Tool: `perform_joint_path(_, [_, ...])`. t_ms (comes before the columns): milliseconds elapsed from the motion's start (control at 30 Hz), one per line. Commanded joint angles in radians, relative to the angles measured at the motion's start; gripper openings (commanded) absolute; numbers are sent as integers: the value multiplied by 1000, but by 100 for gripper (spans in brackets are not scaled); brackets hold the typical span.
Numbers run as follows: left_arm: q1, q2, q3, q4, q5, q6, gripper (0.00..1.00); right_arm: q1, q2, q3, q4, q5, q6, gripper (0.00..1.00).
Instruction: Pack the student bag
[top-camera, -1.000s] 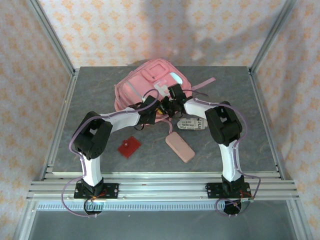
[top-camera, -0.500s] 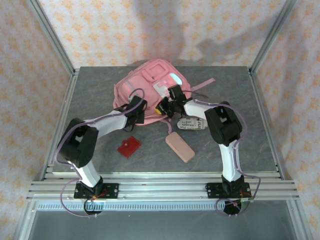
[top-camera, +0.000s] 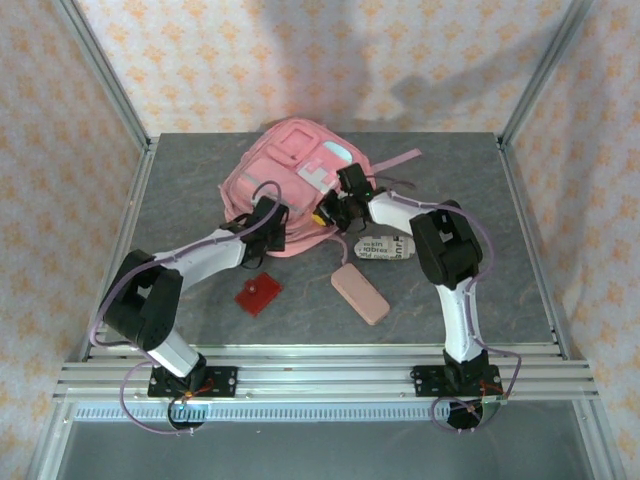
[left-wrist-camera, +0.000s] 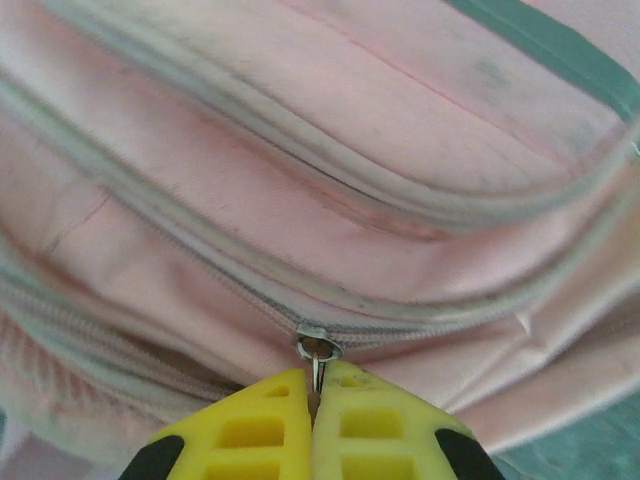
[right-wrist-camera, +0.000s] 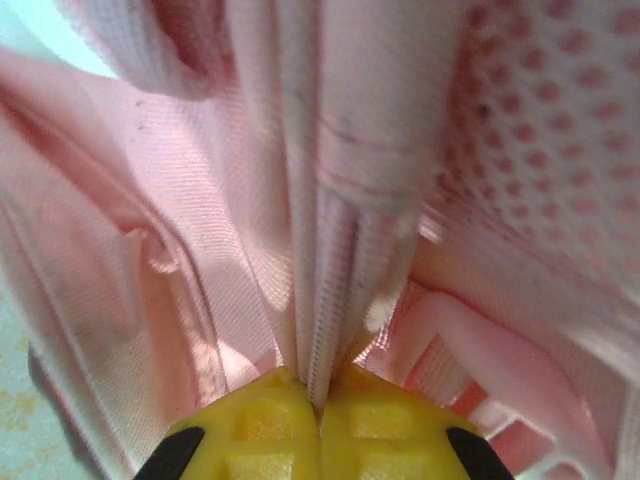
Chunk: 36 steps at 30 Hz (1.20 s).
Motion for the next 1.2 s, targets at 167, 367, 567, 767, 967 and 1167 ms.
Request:
perform_joint_path(167, [-90,14,124,-16,33,-44,0,-74,-1,131,35,83,-97,26])
perform_joint_path(367, [-90,56,215,-30,41,-13,0,-71,-155,-67,116,11,-75,42])
perform_joint_path(567, [-90,54,198,-28,58,-13,0,-44,-211,-201,193,-55,-37,43])
perform_joint_path(767, [-90,37,166,-13,68,-22,0,6,-157,-143,175,-72,-35,42])
perform_joint_path(967, [-101,37,152,9,81,-36,0,39,-90,-88,177,-96,0,39])
perform_joint_path(1167, [-101,45,121,44,99,-57,0,45,-61,-101,192,-86,29,23])
